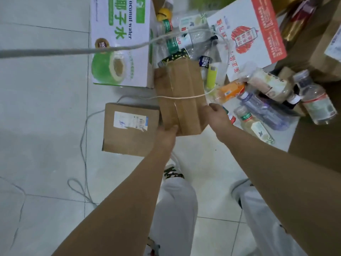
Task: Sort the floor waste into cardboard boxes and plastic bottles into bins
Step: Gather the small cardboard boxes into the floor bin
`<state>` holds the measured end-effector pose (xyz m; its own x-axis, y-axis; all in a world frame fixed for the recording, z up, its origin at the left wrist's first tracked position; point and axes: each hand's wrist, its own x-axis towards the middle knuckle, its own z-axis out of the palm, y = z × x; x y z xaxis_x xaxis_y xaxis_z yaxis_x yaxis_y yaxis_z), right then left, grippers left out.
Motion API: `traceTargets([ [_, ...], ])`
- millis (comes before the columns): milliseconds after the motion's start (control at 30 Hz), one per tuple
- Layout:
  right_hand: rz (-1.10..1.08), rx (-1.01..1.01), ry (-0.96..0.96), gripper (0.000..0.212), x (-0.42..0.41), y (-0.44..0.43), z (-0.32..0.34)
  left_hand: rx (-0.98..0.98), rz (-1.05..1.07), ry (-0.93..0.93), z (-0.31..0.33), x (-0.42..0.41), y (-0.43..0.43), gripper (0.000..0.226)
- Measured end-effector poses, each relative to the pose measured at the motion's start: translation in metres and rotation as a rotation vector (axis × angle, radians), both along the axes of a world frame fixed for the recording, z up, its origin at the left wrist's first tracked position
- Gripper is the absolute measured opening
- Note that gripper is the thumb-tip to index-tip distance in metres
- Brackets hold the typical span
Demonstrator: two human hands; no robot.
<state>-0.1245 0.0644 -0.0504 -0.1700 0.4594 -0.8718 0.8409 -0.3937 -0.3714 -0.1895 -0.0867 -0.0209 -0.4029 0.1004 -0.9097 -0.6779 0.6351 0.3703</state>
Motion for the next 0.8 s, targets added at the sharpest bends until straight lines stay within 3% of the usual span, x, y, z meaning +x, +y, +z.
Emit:
traceTargets([
  [200, -0.008, -0.02, -0.109, 0.062, -0.002, 0.007, -0.075, -0.002, 0.045, 0.082, -0.057, 0.001, 0.009, 0.069],
  [333, -0.039, -0.13, -0.038, 0.096, 0.002, 0.003, -0.107, 0.047, 0.08, 0.071, -0.073, 0.004, 0.003, 0.092],
  [467, -0.031, -0.111, -0.013, 0.103, 0.021, -0.009, -0.107, 0.036, 0.092, 0.067, -0.06, 0.015, -0.001, 0.106],
  [567, -0.037, -0.106, -0.042, 0.107, 0.052, -0.022, -0.084, -0.001, 0.106, 0.055, -0.024, 0.03, 0.004, 0.101],
  [667, -0.052, -0.152, -0.143, 0.121, 0.096, -0.031, -0.041, -0.052, 0.089, 0.008, 0.024, 0.06, 0.008, 0.063],
  [800, -0.1, -0.144, -0.233, 0.113, 0.143, -0.032, 0.056, -0.07, 0.048, -0.095, 0.082, 0.109, 0.012, 0.076],
])
